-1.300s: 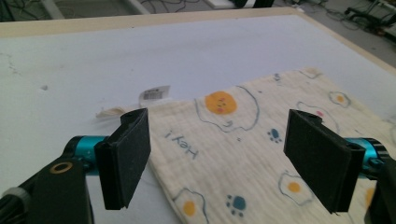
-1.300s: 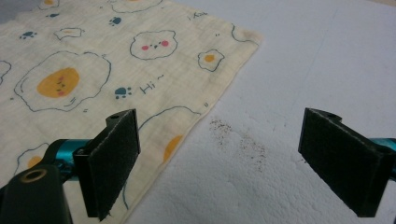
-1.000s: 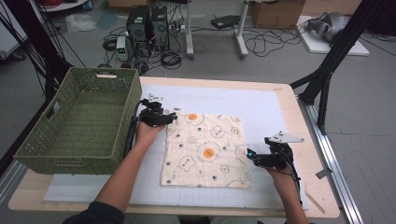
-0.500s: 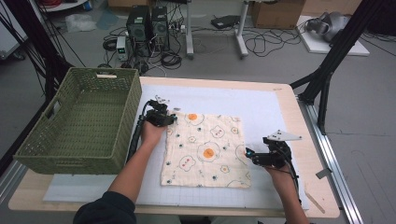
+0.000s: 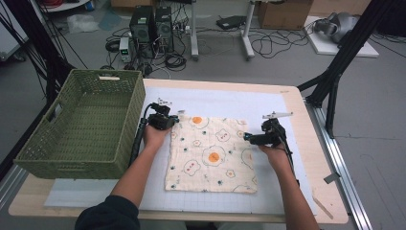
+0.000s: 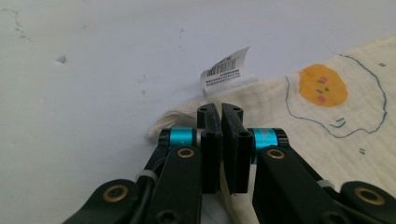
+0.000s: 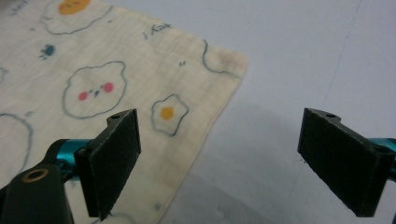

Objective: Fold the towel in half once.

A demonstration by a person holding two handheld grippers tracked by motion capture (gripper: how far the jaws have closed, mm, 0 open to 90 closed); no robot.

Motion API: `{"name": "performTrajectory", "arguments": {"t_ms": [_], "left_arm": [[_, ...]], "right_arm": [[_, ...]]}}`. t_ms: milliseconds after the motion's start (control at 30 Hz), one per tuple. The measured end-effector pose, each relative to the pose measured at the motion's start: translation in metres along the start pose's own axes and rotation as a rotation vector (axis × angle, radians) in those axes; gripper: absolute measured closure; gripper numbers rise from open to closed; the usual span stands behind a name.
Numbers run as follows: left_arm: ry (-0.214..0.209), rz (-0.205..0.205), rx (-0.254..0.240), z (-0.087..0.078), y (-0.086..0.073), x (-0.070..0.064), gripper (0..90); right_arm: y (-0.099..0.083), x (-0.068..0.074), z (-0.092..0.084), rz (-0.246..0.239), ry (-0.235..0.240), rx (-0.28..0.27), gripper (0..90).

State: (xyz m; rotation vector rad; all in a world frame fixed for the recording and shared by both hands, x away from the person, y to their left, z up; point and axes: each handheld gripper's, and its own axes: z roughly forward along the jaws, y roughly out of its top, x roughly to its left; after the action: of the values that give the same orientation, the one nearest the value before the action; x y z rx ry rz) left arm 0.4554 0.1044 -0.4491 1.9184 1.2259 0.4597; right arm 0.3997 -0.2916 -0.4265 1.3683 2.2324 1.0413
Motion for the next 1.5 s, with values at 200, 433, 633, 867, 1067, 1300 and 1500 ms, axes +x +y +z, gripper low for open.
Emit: {"name": "performTrajectory", "arguments": {"t_ms": [200,433,633,867,1067,1300,1500], "left_arm": [[-0.011,-0.007,0.005,-0.001,0.000,0.001,85.7],[-0.017,-0.036,0.004,-0.001,-0.001,0.002,85.7],[-0.027,-0.037,0.011,-0.002,-0.001,0.003,85.7],[-0.050,-0.088,0.021,-0.005,-0.001,0.007,86.1],[-0.043,-0.096,-0.093,-0.015,0.007,0.011,86.3],[-0.060,-0.096,-0.172,-0.024,0.011,0.012,86.3],[-0.081,-0.035,-0.152,-0.034,0.012,0.003,86.1]], "right_arm": [[0.021,-0.012,0.016,0.026,-0.017,-0.003,28.6],[0.027,-0.011,0.040,0.001,-0.018,0.021,51.3],[0.037,0.001,0.058,-0.061,-0.068,0.072,57.4],[0.038,0.003,0.059,-0.063,-0.030,0.069,85.3],[0.044,0.005,0.052,-0.109,-0.061,-0.001,85.6],[0.050,-0.001,0.036,-0.076,-0.052,-0.124,85.6],[0.049,0.001,0.026,-0.086,0.011,-0.128,85.4]]}}
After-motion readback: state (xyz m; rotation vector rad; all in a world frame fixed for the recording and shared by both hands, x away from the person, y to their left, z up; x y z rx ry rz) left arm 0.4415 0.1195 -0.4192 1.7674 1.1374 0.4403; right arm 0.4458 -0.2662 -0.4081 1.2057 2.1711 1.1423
